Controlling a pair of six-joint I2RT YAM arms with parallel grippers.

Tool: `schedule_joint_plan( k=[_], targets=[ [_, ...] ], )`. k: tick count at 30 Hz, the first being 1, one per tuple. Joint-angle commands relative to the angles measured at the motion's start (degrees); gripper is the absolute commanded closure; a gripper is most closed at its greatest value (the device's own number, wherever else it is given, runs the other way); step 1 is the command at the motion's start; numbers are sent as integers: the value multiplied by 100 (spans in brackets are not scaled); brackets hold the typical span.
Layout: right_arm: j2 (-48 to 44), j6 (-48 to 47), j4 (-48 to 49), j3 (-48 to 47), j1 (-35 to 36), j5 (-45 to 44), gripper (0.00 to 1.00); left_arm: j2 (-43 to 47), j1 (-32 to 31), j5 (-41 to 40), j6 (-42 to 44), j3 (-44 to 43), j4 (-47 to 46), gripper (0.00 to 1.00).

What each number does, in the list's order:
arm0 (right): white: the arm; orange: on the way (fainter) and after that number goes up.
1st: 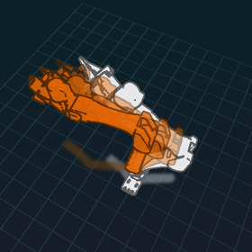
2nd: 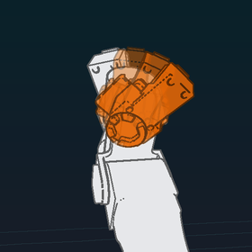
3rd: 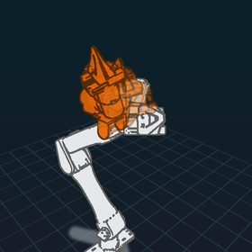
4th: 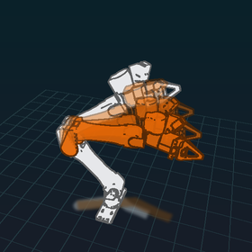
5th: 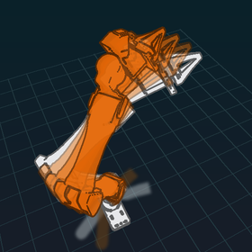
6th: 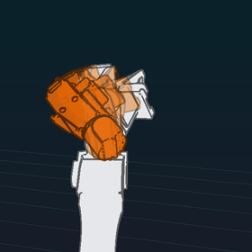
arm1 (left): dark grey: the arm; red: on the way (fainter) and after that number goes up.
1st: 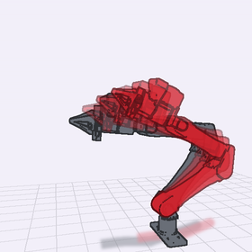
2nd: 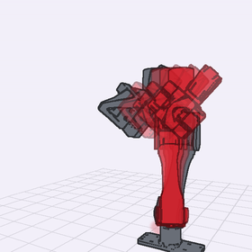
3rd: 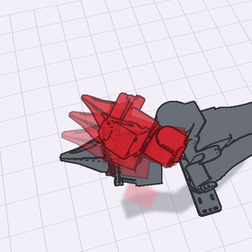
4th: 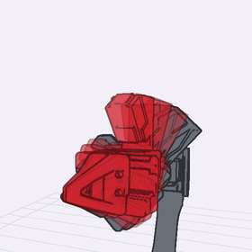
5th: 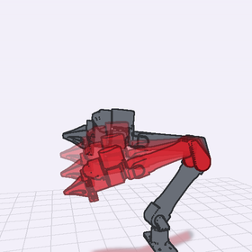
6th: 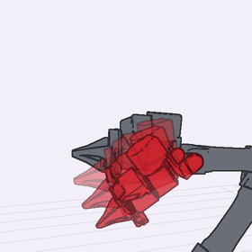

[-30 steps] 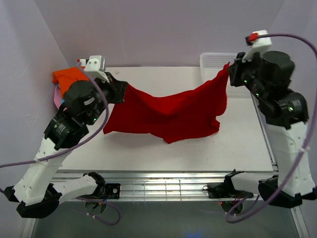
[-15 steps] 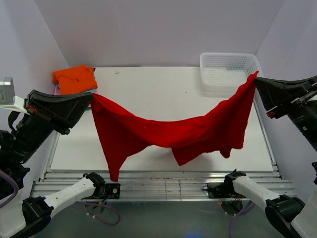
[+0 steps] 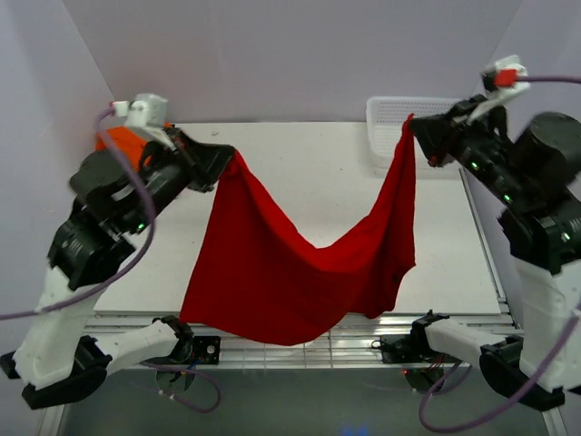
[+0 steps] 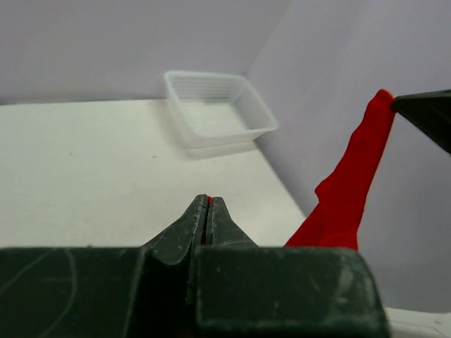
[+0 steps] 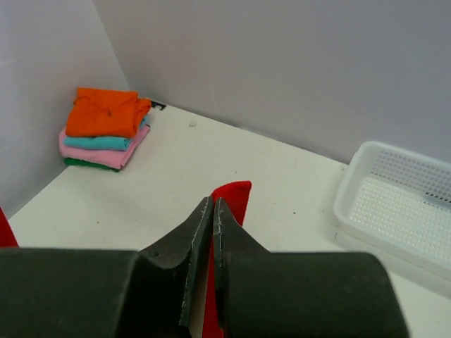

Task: Fold and stack the t-shirts
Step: Flatten the tshirt out

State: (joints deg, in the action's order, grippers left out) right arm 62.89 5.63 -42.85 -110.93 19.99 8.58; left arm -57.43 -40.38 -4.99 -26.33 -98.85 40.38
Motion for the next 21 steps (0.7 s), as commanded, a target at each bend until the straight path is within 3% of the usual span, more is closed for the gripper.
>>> schedule_joint_plan(
  k=[1, 4, 5, 8, 12, 15, 18, 21],
  targets=[
    [1108, -71, 715, 397, -21, -94, 92, -1274, 65, -845, 540, 129, 260, 100],
    [2189, 8, 927, 257, -82, -32, 92, -2277, 845, -268, 611, -47, 164, 100],
    [2471, 35, 971, 135, -109, -23, 92, -2490, 1483, 335, 611, -64, 59, 100],
    [3657, 193, 954, -865, -241, -58, 92, -3402, 2417, 787, 436, -449, -311, 100],
    [4957, 465, 936, -2963, -495, 187, 92, -4311, 2816, 895, 488, -1749, -521, 100],
    [4971, 799, 1471, -3180, -820, 652, 92, -4549, 2983, 1017, 445, -2725, -759, 100],
    [4382, 835, 2146, -2540, -1163, 777, 92, -4593, 3150, 1053, 427, -3561, -908, 100],
    [3837, 747, 2604, -2091, -1471, 830, 92, -3842, 3273, 1141, 418, -2758, -1873, 100]
  ],
)
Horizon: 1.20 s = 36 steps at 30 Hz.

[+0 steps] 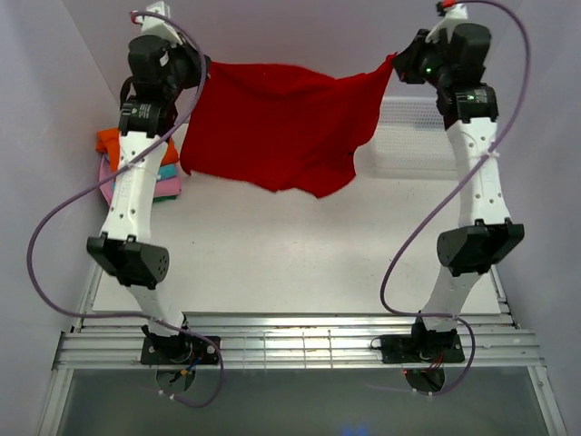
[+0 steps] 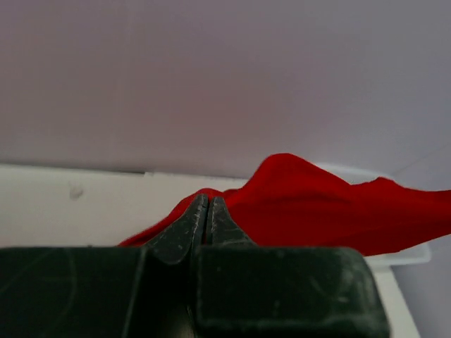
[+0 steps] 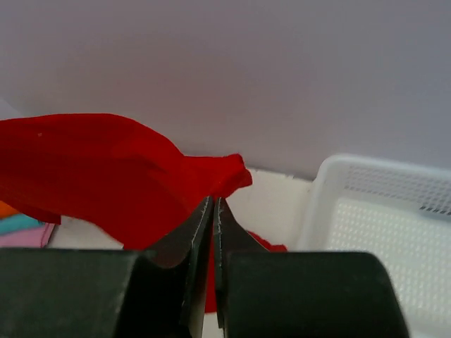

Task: Fold and stack the t-shirts
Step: Flatten the tshirt out

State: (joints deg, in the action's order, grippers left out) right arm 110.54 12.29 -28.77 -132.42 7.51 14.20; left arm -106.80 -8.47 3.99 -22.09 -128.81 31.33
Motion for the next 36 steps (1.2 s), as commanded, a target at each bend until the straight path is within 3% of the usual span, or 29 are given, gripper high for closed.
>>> schedule_joint_plan(
  k=[1, 4, 7, 11, 13, 15, 19, 24, 31, 36],
  targets=[
    [-1147, 45, 1268, 163, -354, 285, 92, 1396, 117, 278, -32, 1148, -1641, 100],
    [-1455, 1, 1567, 339, -583, 522, 92, 2399, 152, 348, -68, 2252, -2226, 100],
    [-1676, -8, 1629, 611, -645, 900, 92, 3022, 153, 147, 20, 3316, -2184, 100],
    [-2184, -104, 1875, 1892, -645, 1418, 92, 3762, 153, 85, 196, 4863, -2158, 100],
    [-2431, -253, 1998, 3016, -628, 1630, 92, 4026, 161, 6, 240, 5733, -2096, 100],
    [-2853, -420, 2104, 4173, -540, 1534, 92, 4351, 153, 5, 231, 6287, -2009, 100],
    [-3660, -710, 1867, 5625, -400, 1262, 92, 4861, 153, -4, -31, 7700, -1815, 100],
    [-4470, -1035, 1036, 6351, 83, 358, 92, 5502, 144, 14, -217, 8328, -1210, 100],
    [-5165, -1080, -477, 5895, 436, -215, 92, 6101, 118, 58, -296, 8294, -269, 100],
    [-5130, -1203, -1121, 5719, 471, -435, 92, 5961, 117, 119, -200, 8302, 206, 98]
  ],
)
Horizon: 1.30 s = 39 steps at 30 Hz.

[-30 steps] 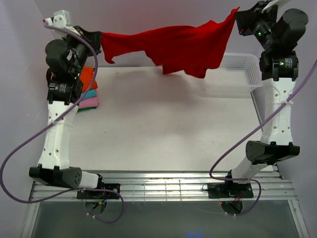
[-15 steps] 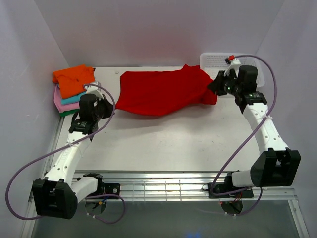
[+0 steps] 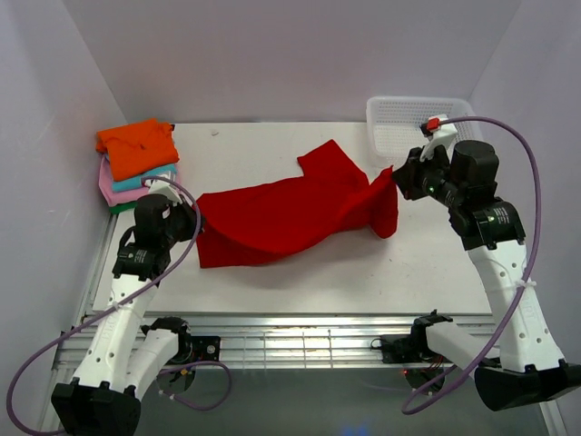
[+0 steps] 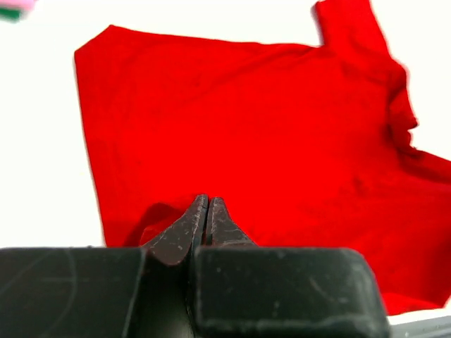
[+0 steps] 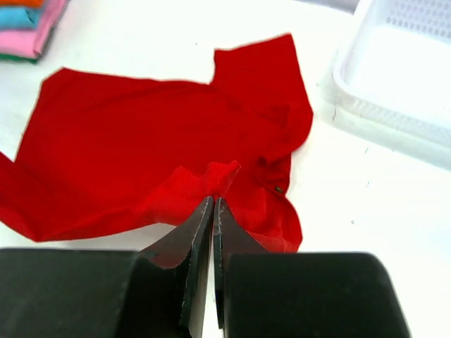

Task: Fold and stack the t-shirts
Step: Flatten the tshirt out

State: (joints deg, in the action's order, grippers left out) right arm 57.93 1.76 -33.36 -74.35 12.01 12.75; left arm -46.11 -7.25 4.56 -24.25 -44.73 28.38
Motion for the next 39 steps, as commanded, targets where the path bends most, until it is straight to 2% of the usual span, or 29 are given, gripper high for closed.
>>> schedule_joint_plan(
  k=[1, 8, 10, 11, 14, 15, 19, 20, 21, 23, 24, 26, 27, 28, 30, 34, 35, 36, 37, 39],
  targets=[
    [174, -150, -758, -63, 29, -282, 92, -144, -5, 72, 8, -97, 606, 98],
    [61, -343, -1444, 430, 135, -221, 92, -22, -31, 291, -238, -246, 879, 96],
    [-10, -360, -1611, 325, 135, -99, 92, 49, -31, 484, -308, -456, 1141, 93],
    [-19, -439, -1725, 263, 135, 137, 92, 101, -31, 580, -326, -545, 1248, 88],
    [-54, -413, -2200, -9, 222, 507, 92, 391, -23, 1142, -457, -913, 1687, 85],
    [-54, -387, -2383, -88, 231, 613, 92, 583, -23, 1649, -493, -1002, 1775, 80],
    [-71, -299, -2692, -501, 258, 597, 87, 1006, -23, 2758, -598, -1433, 2363, 69],
    [-98, -299, -2710, -519, 267, 623, 84, 1085, -23, 2831, -616, -1494, 2487, 63],
    [-115, -299, -2719, -502, 284, 658, 68, 1182, -31, 2875, -616, -1599, 2601, 32],
    [-177, -299, -2719, -493, 311, 737, 55, 1437, -31, 2884, -651, -1705, 2970, 6],
    [-177, -299, -2711, -510, 311, 737, 50, 1516, -31, 2858, -695, -1801, 3050, 2],
    [-186, -308, -2702, -554, 311, 720, 45, 1709, -23, 2736, -800, -1881, 3112, 2],
    [-177, -316, -2658, -581, 311, 728, 35, 1745, -31, 2656, -914, -1899, 3077, 2],
    [-151, -317, -2579, -564, 311, 755, 35, 1772, -31, 2560, -967, -1829, 2903, 2],
    [-107, -238, -2167, -380, 311, 807, 36, 1754, -23, 2226, -1142, -1602, 2613, 2],
    [279, -18, -1025, 200, 311, 1062, 42, 1562, -31, 1716, -1486, -207, 1008, 2],
    [411, 34, -805, 288, 311, 1167, 47, 1439, -31, 1541, -1504, -46, 777, 2],
    [751, 44, -420, 350, 311, 1185, 63, 1116, -31, 1244, -1486, 95, 565, 2],
    [937, 52, -269, 368, 319, 1168, 72, 930, -31, 1084, -1399, 244, 207, 2],
    [1568, 26, 65, 290, 328, 1054, 90, 352, -40, 794, -1293, 281, -295, 22]
  ],
)
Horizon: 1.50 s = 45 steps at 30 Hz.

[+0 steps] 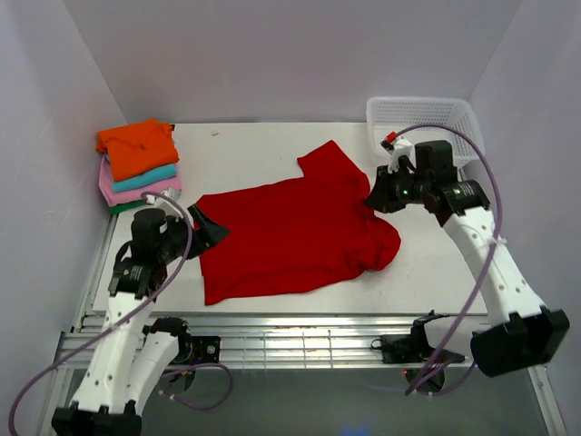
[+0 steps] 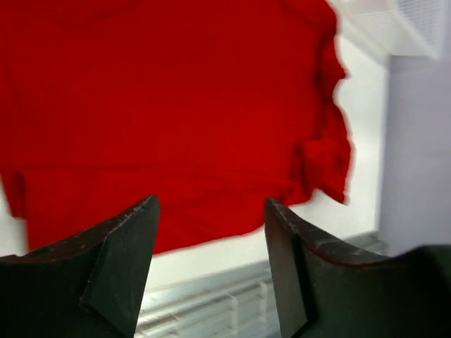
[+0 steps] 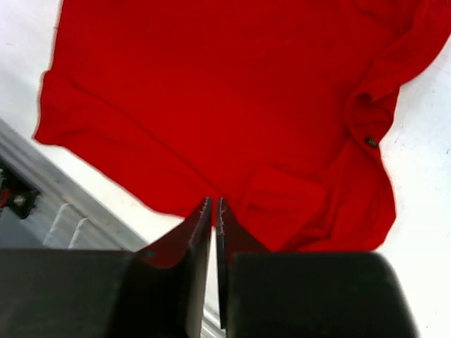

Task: Fold and stack the t-shirts
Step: Flatten the tshirt out

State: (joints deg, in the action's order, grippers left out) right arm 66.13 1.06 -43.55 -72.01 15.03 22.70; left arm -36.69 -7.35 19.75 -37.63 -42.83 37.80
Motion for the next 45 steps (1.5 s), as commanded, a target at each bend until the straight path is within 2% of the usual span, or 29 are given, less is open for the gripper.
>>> schedule_joint_plan(
  k=[1, 2, 3, 4, 10, 18, 34, 41, 45],
  targets=[
    [970, 70, 1155, -93, 35, 33, 92, -785, -38, -814, 141, 82, -1371, 33],
    [1190, 52, 1225, -190, 44, -19, 92, -979, -47, -902, 185, 21, -1476, 46],
    [1610, 17, 1296, -278, 53, -20, 92, -1172, -82, -990, 229, -41, -1538, 83],
    [1796, 17, 1427, -488, 70, -20, 92, -1531, -117, -1225, 308, -102, -1661, 100],
    [3431, -9, 1595, -1455, 263, 50, 92, -2727, -354, -1886, 528, -384, -2285, 100],
    [5030, 17, 1455, -2554, 457, -107, 92, -4055, -512, -2072, 590, -726, -2594, 100],
    [6271, 17, 1226, -3179, 800, -556, 92, -6261, -636, -2142, 572, -1632, -2444, 100],
    [6965, 140, 1050, -3802, 853, -574, 92, -7079, -627, -2159, 616, -2124, -2383, 100],
    [7414, 210, 832, -4460, 879, -547, 92, -7457, -583, -2194, 643, -2519, -2277, 100]
  ],
)
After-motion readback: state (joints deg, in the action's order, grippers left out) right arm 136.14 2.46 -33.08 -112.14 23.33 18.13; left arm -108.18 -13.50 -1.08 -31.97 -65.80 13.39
